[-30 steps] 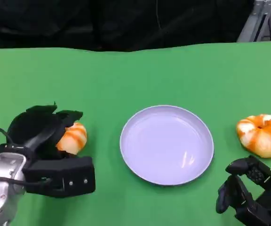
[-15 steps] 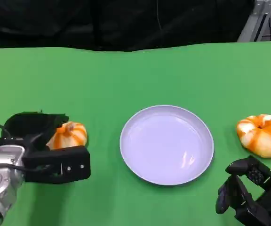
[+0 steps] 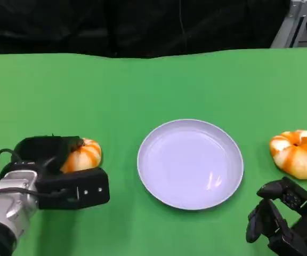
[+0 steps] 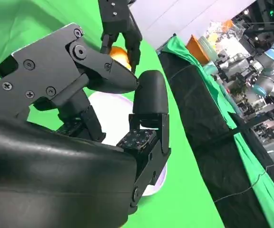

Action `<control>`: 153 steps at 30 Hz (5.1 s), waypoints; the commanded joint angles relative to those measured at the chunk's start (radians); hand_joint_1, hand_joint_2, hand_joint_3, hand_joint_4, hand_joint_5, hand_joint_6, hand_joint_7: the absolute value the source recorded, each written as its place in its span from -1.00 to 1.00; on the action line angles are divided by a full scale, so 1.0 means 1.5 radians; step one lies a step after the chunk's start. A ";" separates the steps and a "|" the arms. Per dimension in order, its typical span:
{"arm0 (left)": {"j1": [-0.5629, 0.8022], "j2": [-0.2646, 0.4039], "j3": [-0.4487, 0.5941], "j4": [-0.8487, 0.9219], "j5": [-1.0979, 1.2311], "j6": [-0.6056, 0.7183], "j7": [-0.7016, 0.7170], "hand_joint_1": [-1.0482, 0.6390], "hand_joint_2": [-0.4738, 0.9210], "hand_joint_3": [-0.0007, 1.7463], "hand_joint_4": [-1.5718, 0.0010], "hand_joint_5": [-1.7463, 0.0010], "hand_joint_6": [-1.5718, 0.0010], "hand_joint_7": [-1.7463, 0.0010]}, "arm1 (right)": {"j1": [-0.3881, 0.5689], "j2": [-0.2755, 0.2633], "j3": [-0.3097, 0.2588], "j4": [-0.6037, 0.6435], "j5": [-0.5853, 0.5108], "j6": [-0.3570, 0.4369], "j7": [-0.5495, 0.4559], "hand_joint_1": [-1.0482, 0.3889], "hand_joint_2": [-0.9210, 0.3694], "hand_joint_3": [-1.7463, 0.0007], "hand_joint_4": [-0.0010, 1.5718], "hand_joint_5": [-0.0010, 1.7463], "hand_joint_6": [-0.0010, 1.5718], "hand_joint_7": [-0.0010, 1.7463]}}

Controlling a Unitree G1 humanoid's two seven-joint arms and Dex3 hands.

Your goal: Grasp the bread from the table and place it into the plate.

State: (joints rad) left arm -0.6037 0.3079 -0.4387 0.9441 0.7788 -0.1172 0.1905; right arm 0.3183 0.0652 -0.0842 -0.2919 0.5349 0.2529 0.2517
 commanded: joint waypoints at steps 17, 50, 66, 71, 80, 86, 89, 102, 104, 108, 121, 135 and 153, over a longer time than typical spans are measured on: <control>0.003 0.003 0.006 0.052 -0.074 -0.115 0.066 0.15 0.94 -0.49 -0.01 -0.82 -0.12 -0.28 | 0.003 0.000 0.004 -0.008 0.000 -0.007 -0.007 0.24 -0.45 -0.20 0.06 1.00 0.04 0.63; 0.057 -0.018 0.028 -0.406 -0.081 -0.152 0.008 0.14 0.51 0.11 0.05 -1.00 0.12 -0.92 | 0.008 -0.007 0.000 -0.022 0.003 0.004 -0.013 0.25 -0.50 -0.16 0.06 1.00 0.04 0.63; 0.034 -0.112 -0.043 -0.280 -0.022 -0.177 0.057 0.18 0.69 -0.24 0.02 -1.00 0.17 -0.99 | 0.003 0.003 0.007 -0.013 -0.002 -0.007 -0.018 0.25 -0.45 -0.20 0.08 0.98 0.04 0.62; 0.015 -0.126 -0.055 -0.203 -0.009 -0.187 0.091 0.19 0.70 -0.25 0.04 -1.00 0.17 -0.97 | -0.001 0.003 0.006 -0.005 -0.003 -0.010 -0.016 0.24 -0.42 -0.23 0.07 0.99 0.04 0.64; -0.023 -0.139 -0.069 -0.093 -0.004 -0.221 0.124 0.17 0.90 -0.69 0.17 -0.96 0.08 -0.62 | 0.000 0.008 0.008 -0.007 -0.001 -0.008 -0.018 0.24 -0.41 -0.24 0.09 0.99 0.05 0.62; -0.027 -0.132 -0.073 -0.075 -0.006 -0.233 0.100 -0.39 1.00 -0.72 0.34 0.43 0.08 0.80 | 0.000 0.010 0.008 -0.007 -0.001 -0.009 -0.016 0.25 -0.42 -0.25 0.08 1.00 0.04 0.63; -0.023 -0.128 -0.077 -0.086 0.001 -0.211 0.088 -0.64 1.00 -0.62 0.53 0.82 0.26 0.97 | -0.001 0.009 0.008 -0.006 -0.001 -0.011 -0.013 0.25 -0.42 -0.25 0.08 1.00 0.04 0.64; 0.046 -0.065 -0.066 -0.217 -0.025 -0.161 -0.027 -1.00 1.00 -0.33 1.00 1.00 0.79 0.97 | 0.003 0.008 0.010 -0.009 -0.005 -0.015 -0.014 0.23 -0.43 -0.23 0.08 1.00 0.03 0.65; 0.062 -0.053 -0.051 -0.240 -0.052 -0.174 -0.050 -0.94 1.00 -0.38 1.00 1.00 0.74 0.97 | 0.003 0.008 0.011 -0.009 -0.006 -0.015 -0.013 0.23 -0.43 -0.24 0.08 1.00 0.03 0.65; 0.091 -0.041 -0.017 -0.276 -0.125 -0.204 -0.097 -0.69 1.00 -0.48 0.93 0.97 0.65 0.95 | 0.001 0.010 0.012 -0.012 -0.005 -0.007 -0.021 0.24 -0.42 -0.24 0.08 1.00 0.03 0.65; 0.270 -0.027 0.122 -0.482 -0.495 -0.211 -0.318 0.39 0.41 0.45 -0.43 -0.09 -0.66 0.81 | -0.003 0.010 0.015 -0.007 -0.011 -0.015 -0.019 0.24 -0.43 -0.25 0.08 1.00 0.02 0.66; 0.494 -0.016 0.286 -0.734 -0.923 0.187 -0.483 0.13 0.37 0.66 -0.24 -1.00 -0.08 -0.93 | -0.001 0.010 0.015 -0.015 -0.014 -0.011 -0.025 0.23 -0.42 -0.25 0.09 1.00 0.01 0.68; 0.576 -0.019 0.403 -0.699 -1.023 0.274 -0.621 0.14 0.57 0.28 -0.28 -1.00 -0.13 -0.99 | -0.008 -0.003 -0.003 -0.003 -0.004 -0.003 -0.011 0.24 -0.42 -0.24 0.08 1.00 0.04 0.62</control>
State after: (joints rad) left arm 0.2622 0.2779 0.1489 -0.1203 -0.7635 0.3046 -0.7276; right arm 0.3129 0.0777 -0.0752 -0.3005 0.5198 0.2481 0.2290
